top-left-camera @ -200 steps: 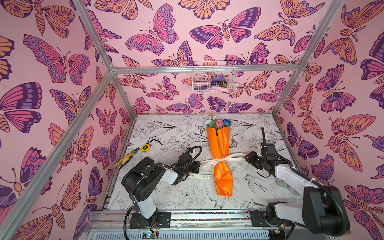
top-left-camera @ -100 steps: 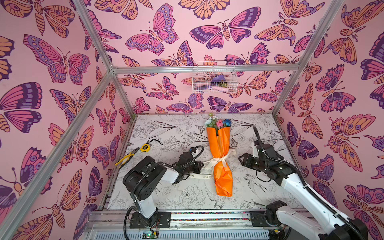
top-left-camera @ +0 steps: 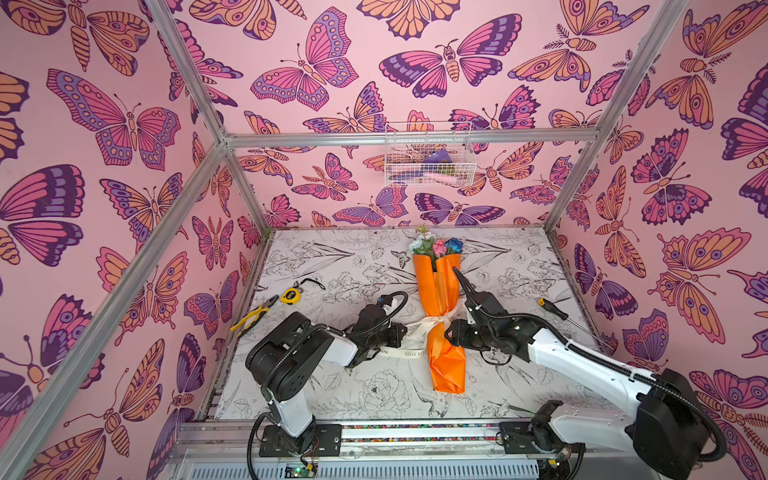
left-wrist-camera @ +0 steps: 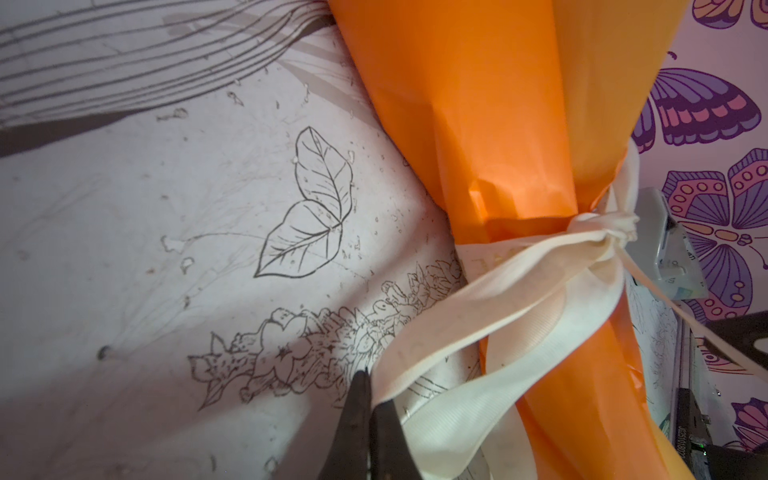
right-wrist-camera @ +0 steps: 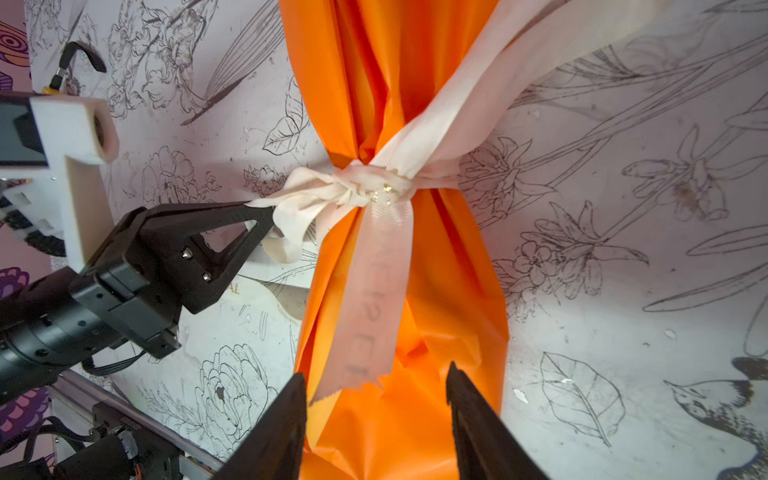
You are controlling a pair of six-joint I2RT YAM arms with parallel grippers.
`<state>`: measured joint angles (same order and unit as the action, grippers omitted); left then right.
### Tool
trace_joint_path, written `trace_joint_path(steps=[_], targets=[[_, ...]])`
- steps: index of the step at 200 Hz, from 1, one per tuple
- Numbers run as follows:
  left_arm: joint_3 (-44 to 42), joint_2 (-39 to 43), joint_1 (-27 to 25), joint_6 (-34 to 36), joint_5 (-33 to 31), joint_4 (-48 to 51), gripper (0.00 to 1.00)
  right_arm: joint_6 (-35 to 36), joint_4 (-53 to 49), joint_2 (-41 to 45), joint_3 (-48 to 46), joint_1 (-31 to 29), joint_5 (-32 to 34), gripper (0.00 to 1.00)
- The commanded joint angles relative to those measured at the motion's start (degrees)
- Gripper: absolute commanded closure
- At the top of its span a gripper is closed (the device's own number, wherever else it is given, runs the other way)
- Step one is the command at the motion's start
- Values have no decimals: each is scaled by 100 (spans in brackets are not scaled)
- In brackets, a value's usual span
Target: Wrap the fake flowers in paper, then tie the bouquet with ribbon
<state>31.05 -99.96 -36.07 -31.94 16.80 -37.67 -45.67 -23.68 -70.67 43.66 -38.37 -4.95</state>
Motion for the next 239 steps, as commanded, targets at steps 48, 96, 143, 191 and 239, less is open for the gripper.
trace_joint_path(steps=[48,96,143,191,239], targets=[[-20,-78,-40,42,101,-102,100,-82,324,-362,266,-56,-30,57],[15,-146,-50,16,121,-130,100,-41,112,-162,188,-100,-90,91],[24,-160,-50,9,109,-131,100,-104,-110,181,0,-229,-11,99],[12,-180,-55,1,122,-150,100,101,-574,175,276,-490,668,56],[33,-221,-50,-12,144,-161,100,495,-1294,-774,1147,-1028,1646,44]])
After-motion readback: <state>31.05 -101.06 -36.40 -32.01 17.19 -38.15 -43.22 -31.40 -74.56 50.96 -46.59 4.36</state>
